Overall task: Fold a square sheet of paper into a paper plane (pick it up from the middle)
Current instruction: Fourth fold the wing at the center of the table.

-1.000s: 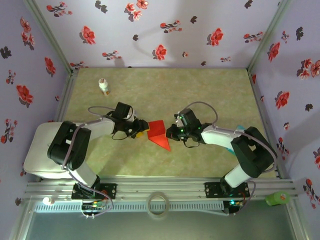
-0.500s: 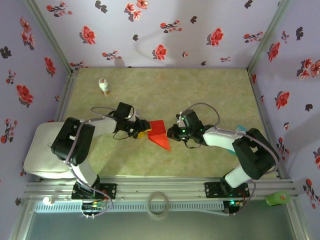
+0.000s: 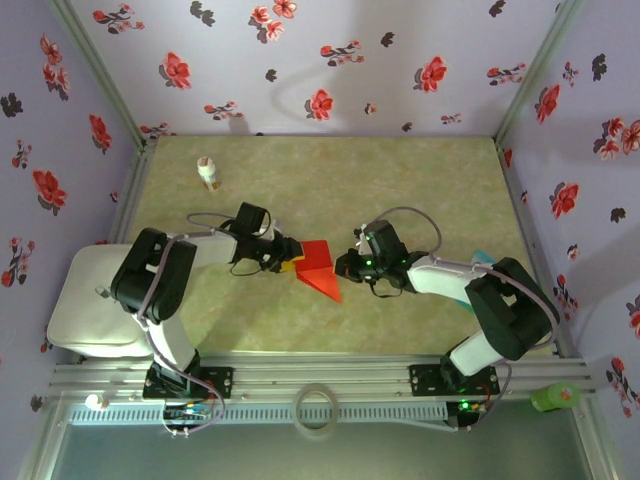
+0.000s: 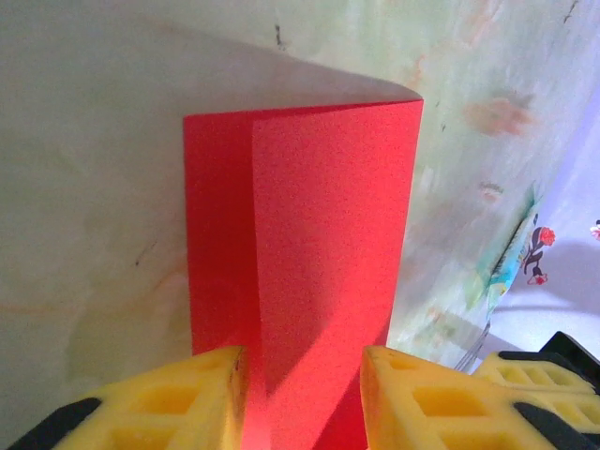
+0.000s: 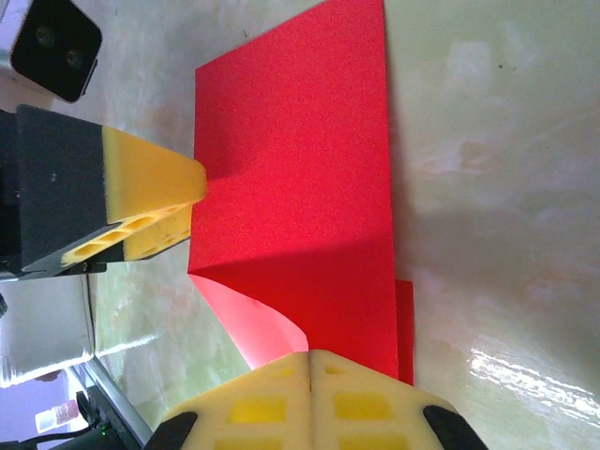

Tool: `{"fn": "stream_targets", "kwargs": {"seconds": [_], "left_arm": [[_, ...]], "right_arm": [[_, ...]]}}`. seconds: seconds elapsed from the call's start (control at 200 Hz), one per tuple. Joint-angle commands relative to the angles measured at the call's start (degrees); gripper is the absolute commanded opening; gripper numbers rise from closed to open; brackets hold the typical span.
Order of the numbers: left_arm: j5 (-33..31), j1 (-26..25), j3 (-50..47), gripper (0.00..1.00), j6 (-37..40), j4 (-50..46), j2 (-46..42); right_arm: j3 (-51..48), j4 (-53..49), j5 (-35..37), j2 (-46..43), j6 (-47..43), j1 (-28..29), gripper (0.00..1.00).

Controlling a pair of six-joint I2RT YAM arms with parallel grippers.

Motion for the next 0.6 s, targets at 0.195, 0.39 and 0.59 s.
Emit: {"fn": "stream_targets", "kwargs": {"seconds": [0.195, 0.39, 0.59], "left_arm": [[1.9, 0.6, 1.3, 0.23, -2.4, 4.2, 1.8], [0.5, 0.6, 0.2, 0.09, -4.1, 6.3, 0.9], [-7.1, -0.2, -4.4, 0.03, -7.7, 7.5, -5.2]], "right_arm": [[-0.6, 0.5, -1.0, 0.2, 0.5, -0.5, 0.08], [0.8, -4.2, 0.9, -0.5, -0.8, -0.5, 0.14], [3.6, -18.8, 15.2, -4.8, -5.3, 0.1, 0.32]]}}
